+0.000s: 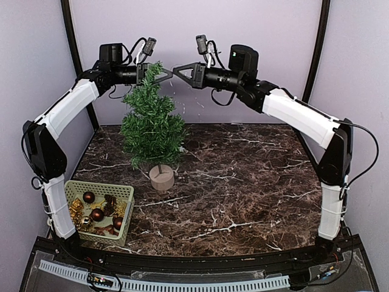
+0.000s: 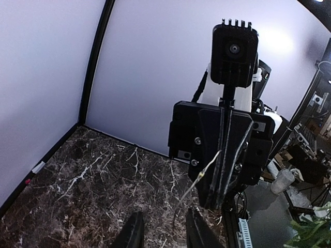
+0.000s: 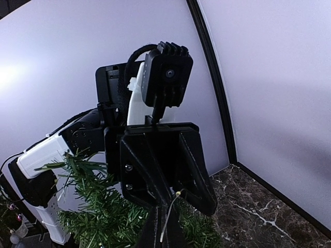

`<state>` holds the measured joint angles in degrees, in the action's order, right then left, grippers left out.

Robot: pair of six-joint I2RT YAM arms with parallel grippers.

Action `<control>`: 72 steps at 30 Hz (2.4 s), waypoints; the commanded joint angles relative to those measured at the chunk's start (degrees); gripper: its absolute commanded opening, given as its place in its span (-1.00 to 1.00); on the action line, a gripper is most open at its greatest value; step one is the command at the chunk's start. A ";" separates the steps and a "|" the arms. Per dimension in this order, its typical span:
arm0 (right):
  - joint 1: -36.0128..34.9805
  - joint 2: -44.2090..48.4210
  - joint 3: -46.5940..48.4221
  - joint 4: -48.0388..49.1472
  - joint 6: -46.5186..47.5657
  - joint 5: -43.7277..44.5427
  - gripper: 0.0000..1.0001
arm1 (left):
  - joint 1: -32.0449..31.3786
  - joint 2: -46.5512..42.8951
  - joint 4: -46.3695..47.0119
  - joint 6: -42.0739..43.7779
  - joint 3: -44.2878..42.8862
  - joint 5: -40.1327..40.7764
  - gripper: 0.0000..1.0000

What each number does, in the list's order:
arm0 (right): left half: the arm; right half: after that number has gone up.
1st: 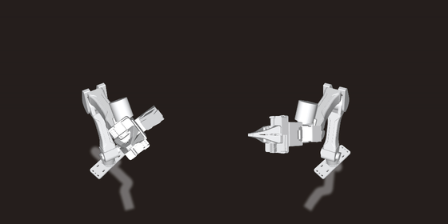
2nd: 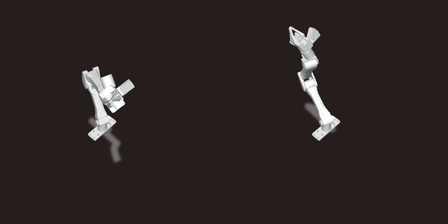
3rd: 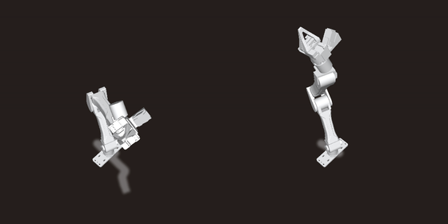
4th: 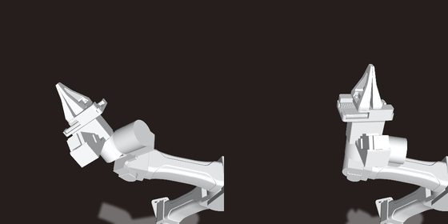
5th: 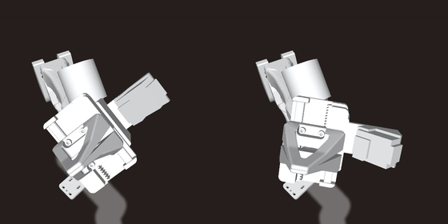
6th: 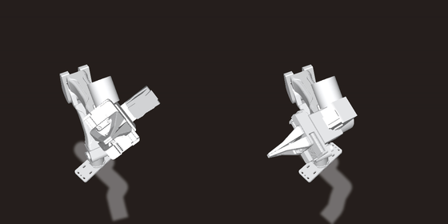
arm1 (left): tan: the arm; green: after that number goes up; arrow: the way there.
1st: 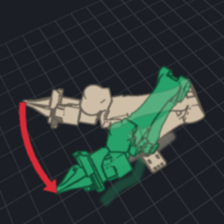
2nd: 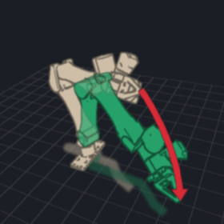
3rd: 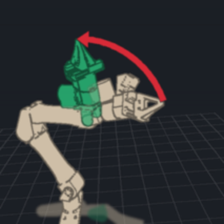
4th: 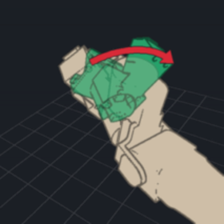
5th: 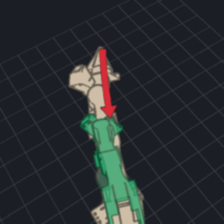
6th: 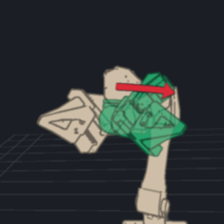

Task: Decorate the small christmas tree
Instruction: Wrap the side of the string light in the gap of the branches, then pass from the right arm to the left, then wrap the side of the string light in the gap of the branches.

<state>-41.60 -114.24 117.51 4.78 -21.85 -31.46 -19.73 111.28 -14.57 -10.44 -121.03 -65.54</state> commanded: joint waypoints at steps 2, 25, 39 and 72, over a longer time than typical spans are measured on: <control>0.08 -0.37 1.62 2.49 -0.74 -1.80 -1.00 | -0.98 -0.84 2.39 0.01 -0.96 -2.80 -0.61; 1.71 28.93 -48.82 19.90 -7.74 17.98 0.77 | -1.19 -5.65 10.29 -2.47 5.01 0.10 -1.00; 0.79 27.14 -48.40 20.73 -8.51 13.86 -0.66 | -1.21 -6.11 9.12 -1.21 5.12 1.30 -1.00; -20.03 7.64 -2.28 2.17 3.48 28.47 -1.00 | 8.32 -11.28 29.79 -11.30 18.61 6.37 -0.84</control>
<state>-61.45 -106.19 110.52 6.83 -19.22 -4.95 -11.81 104.09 9.87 -19.99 -102.78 -57.60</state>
